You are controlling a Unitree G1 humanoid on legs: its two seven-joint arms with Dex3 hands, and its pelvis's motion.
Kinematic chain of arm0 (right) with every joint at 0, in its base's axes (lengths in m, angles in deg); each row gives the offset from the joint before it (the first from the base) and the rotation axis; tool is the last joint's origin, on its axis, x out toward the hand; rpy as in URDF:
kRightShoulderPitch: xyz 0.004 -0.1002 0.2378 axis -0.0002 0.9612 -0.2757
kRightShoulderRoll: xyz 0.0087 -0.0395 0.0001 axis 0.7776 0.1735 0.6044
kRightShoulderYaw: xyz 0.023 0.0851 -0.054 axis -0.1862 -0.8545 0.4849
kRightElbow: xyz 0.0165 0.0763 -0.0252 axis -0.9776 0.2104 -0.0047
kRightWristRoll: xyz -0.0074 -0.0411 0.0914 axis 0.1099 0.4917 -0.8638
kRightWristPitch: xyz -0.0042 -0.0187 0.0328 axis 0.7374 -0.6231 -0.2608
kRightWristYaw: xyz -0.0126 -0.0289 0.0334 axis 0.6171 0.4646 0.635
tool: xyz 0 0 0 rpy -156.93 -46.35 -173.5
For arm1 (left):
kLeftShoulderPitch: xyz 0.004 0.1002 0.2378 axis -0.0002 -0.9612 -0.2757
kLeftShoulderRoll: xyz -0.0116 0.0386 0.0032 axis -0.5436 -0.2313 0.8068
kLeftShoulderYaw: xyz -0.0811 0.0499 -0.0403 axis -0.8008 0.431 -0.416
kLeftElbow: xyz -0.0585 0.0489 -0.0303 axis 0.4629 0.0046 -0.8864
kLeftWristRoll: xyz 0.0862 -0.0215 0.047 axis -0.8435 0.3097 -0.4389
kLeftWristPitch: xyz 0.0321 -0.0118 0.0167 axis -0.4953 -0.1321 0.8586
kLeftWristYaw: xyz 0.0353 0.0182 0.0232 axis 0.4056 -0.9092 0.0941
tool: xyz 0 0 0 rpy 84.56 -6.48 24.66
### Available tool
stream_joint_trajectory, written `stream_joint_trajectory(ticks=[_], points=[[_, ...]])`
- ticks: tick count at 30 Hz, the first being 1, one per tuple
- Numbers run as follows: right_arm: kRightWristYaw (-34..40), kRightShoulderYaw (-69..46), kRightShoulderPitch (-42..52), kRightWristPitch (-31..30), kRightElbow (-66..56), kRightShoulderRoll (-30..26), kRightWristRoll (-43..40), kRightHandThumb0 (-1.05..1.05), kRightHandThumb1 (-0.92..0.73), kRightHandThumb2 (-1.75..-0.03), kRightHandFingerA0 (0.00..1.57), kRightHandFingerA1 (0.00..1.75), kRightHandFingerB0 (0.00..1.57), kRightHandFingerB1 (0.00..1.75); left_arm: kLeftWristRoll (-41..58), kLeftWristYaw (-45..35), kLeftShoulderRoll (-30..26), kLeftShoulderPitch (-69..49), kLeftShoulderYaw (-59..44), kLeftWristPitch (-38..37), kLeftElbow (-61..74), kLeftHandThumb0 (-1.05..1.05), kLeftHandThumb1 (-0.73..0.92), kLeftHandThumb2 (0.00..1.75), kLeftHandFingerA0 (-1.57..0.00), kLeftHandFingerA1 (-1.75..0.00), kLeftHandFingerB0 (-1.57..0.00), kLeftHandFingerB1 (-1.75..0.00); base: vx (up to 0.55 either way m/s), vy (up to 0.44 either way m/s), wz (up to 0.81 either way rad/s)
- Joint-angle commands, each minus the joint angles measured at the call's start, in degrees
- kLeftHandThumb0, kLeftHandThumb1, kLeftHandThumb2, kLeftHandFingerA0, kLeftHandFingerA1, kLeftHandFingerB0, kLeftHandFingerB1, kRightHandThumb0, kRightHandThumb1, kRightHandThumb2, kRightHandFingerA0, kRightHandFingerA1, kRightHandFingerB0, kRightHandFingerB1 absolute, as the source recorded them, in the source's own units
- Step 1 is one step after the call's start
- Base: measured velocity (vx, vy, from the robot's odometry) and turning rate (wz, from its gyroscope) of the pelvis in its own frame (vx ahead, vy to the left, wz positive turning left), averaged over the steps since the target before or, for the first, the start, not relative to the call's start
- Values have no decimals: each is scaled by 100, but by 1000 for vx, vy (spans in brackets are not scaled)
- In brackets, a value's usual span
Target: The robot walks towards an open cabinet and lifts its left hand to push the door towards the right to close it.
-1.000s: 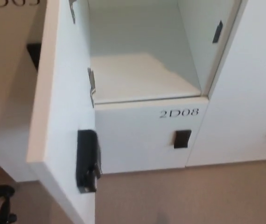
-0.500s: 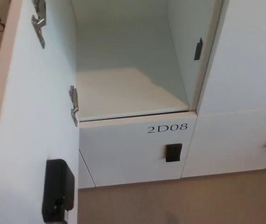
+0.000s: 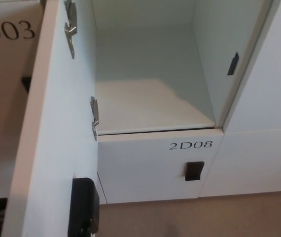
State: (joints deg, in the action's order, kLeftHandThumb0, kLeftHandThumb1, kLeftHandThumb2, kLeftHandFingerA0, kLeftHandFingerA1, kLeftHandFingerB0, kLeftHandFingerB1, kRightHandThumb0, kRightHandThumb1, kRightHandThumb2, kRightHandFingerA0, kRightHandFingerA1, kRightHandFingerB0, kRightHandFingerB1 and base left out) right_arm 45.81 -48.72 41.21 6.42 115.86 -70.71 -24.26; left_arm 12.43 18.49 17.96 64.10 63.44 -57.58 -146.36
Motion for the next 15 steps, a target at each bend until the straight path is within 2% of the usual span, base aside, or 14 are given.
stream_joint_trajectory(ticks=[1,8,9,11,12,13,14,15], points=[[48,-26,37,2,26,-48,-3,-23,-67,-59,72,51,54,43,-7,90,-7,-44,-34,-63,117,-47,54,92,-61,-108,-41,-88,0,0,0],[42,-23,67,32,-3,-33,-9,-23,-68,-60,72,52,54,43,5,68,3,-85,-44,-108,204,-49,54,92,-57,-110,-37,-93,0,0,0],[43,-19,63,53,25,-34,-4,-23,-68,-60,71,51,54,44,27,76,22,-106,-62,-134,233,-60,51,102,-56,-94,-35,-77,0,0,0],[47,-13,51,73,66,-38,6,-23,-68,-60,71,51,54,44,38,87,44,-131,-80,-167,273,-60,51,102,-56,-94,-35,-77,0,0,0],[44,-10,62,60,77,-36,7,-22,-68,-59,72,52,54,43,189,155,198,-113,-203,-204,351,-66,70,80,-36,-109,-23,-87,0,0,0],[41,-9,72,49,80,-35,7,-22,-68,-59,72,52,54,43,300,205,311,-97,-294,-225,407,-66,70,80,-36,-109,-23,-87,0,0,0],[39,6,120,36,84,-1,10,-22,-69,-60,70,50,52,43,390,309,554,-71,-357,-291,661,-77,84,73,-24,-101,-14,-79,0,0,0],[40,17,149,36,85,23,13,-22,-69,-60,70,50,52,43,371,348,654,-64,-342,-322,813,-77,84,73,-24,-101,-14,-79,0,0,0]])
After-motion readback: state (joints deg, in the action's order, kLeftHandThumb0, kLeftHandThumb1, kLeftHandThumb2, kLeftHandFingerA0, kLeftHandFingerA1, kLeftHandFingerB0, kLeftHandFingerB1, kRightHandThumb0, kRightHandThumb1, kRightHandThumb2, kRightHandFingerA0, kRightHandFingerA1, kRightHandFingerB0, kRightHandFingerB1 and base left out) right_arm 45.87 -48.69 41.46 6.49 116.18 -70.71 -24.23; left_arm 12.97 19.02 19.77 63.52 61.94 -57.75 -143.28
